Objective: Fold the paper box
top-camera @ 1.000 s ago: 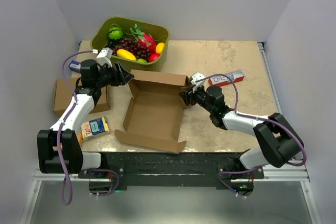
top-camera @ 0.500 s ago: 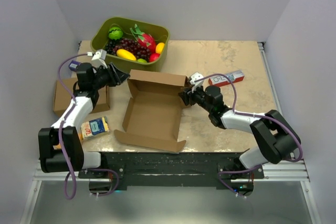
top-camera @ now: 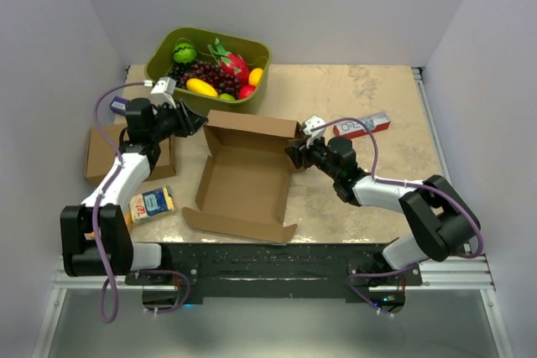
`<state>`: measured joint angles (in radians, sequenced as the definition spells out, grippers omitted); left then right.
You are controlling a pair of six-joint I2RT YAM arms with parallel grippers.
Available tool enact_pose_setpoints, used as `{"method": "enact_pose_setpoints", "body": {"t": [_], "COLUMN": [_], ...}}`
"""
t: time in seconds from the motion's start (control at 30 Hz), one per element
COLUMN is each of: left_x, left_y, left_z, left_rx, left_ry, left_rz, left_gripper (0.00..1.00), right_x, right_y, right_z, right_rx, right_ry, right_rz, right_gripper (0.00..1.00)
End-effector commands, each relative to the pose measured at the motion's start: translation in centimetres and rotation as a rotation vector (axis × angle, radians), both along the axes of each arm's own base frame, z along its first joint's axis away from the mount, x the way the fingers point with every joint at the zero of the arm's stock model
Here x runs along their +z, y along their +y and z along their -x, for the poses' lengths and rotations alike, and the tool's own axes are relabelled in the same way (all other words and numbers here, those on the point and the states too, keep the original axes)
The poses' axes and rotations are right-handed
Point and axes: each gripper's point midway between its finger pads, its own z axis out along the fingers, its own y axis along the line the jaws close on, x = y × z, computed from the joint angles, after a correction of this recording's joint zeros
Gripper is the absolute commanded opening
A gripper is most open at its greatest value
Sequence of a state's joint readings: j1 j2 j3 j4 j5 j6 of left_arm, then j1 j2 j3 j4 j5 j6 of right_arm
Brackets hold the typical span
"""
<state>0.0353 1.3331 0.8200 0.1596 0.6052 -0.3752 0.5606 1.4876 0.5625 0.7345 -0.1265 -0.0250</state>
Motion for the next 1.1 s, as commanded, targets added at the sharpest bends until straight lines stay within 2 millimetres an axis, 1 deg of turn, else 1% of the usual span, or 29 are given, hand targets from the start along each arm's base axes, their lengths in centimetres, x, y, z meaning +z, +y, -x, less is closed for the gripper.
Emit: {"method": "enact_pose_setpoints", "body": {"t": [0.0,0.07,0.17,0.27,0.3,0.37,0.47,0.57,0.63,0.73,0.77,0.83,1.0,1.07], "left_x": [-5.8,-6.3,-7.1,-8.2,-8.5,-9.0,-9.7,-10.6,-10.9,-11.0,-11.0,-11.1,-10.6,-10.6], "left_y": [2.0,2.1,1.6,1.5,0.6,0.6,0.7,0.7,0.8,0.9,0.9,0.8,0.2,0.0], "left_z": [1.6,1.8,2.3,2.7,3.1,3.5,3.9,4.1,4.2,4.2,4.3,4.4,4.5,4.6], "left_rx": [0.072,0.073,0.045,0.035,0.009,0.004,0.005,0.001,0.006,0.015,0.015,0.008,-0.012,-0.021], "left_ry": [0.186,0.198,0.224,0.257,0.264,0.28,0.304,0.334,0.343,0.341,0.341,0.345,0.327,0.325], "left_rz": [-0.166,-0.176,-0.165,-0.175,-0.18,-0.187,-0.202,-0.225,-0.256,-0.299,-0.301,-0.303,-0.294,-0.291], "left_gripper": [0.27,0.24,0.16,0.08,0.07,0.03,0.0,0.0,0.0,0.0,0.0,0.0,0.0,0.0], "right_x": [0.6,0.6,0.7,0.9,0.8,1.0,1.4,1.8,2.5,3.2,3.4,3.7,3.8,3.3], "right_y": [0.2,0.2,0.1,0.1,0.0,-0.1,-0.4,-0.4,-0.4,-0.4,-0.3,-0.2,-0.1,-0.6], "right_z": [-0.7,-0.7,-0.7,-0.7,-0.8,-0.8,-1.2,-1.3,-1.4,-1.6,-1.7,-1.9,-2.6,-3.2], "right_rx": [-0.002,-0.006,-0.011,-0.013,-0.02,-0.031,-0.06,-0.094,-0.107,-0.135,-0.143,-0.153,-0.205,-0.268], "right_ry": [-0.026,-0.024,-0.026,-0.026,-0.022,-0.02,-0.024,0.003,-0.005,-0.001,0.008,0.004,0.0,-0.005], "right_rz": [0.0,0.001,0.0,-0.002,-0.004,-0.013,-0.022,-0.078,-0.116,-0.179,-0.209,-0.243,-0.298,-0.295], "right_gripper": [0.43,0.43,0.43,0.44,0.44,0.44,0.43,0.42,0.41,0.36,0.33,0.31,0.29,0.3]}}
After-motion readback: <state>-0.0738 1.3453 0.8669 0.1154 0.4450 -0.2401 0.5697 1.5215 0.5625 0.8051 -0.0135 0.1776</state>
